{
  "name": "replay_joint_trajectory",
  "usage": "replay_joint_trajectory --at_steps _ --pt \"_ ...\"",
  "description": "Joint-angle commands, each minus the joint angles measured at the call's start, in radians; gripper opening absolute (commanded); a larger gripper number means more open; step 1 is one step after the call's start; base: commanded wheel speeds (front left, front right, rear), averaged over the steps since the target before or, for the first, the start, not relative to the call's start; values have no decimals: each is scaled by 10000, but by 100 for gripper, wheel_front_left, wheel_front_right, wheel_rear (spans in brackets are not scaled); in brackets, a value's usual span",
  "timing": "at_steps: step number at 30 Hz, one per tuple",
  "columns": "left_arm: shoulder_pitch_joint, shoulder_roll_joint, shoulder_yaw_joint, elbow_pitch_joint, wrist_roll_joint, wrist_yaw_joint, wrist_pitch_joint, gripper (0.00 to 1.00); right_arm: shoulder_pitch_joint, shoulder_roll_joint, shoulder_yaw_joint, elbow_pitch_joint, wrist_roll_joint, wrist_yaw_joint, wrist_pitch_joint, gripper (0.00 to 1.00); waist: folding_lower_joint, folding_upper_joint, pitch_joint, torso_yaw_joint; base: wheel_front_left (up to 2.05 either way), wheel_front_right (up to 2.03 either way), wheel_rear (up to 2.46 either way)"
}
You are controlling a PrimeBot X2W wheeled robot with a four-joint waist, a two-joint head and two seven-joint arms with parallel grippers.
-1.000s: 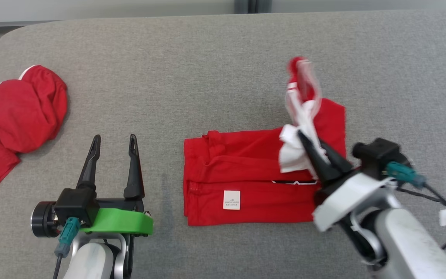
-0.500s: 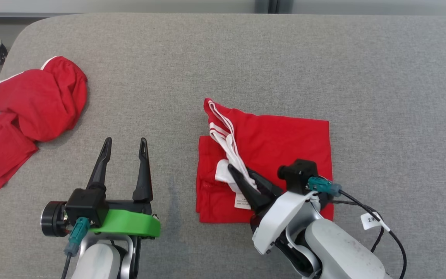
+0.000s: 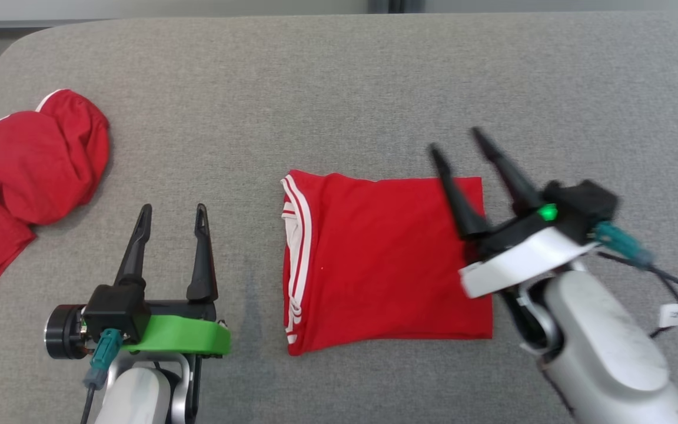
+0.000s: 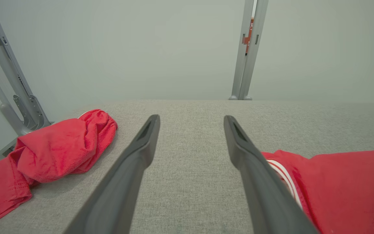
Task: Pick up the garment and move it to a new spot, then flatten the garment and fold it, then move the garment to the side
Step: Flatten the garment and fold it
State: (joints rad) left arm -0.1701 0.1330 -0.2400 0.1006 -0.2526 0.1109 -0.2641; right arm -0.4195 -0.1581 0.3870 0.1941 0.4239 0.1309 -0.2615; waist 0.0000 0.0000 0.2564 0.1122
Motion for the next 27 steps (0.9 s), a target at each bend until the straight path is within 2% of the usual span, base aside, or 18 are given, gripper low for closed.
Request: replay_joint_trajectory --at_steps 1,5,11,15,27 --pt "66 83 69 -41 46 46 -1 100 345 -146 -481 -205 -230 -4 -35 100 0 0 -37 -157 0 0 0" --pt "175 179 216 -54 45 93 0 100 1199 -546 -2073 -722 -757 -4 -41 100 0 0 -133 -389 0 0 0" --pt "374 321 356 -16 -2 110 0 100 2594 -799 -3540 -1340 -1310 -4 123 100 0 0 -461 -679 0 0 0" --pt "620 425 331 76 -6 70 11 100 3310 -749 -3852 -1763 -1516 -4 418 100 0 0 -769 -810 0 0 0" --pt "1535 619 219 247 -166 136 250 100 4744 -279 -3847 -2701 -1615 -4 1206 100 0 0 -1860 -949 0 0 0"
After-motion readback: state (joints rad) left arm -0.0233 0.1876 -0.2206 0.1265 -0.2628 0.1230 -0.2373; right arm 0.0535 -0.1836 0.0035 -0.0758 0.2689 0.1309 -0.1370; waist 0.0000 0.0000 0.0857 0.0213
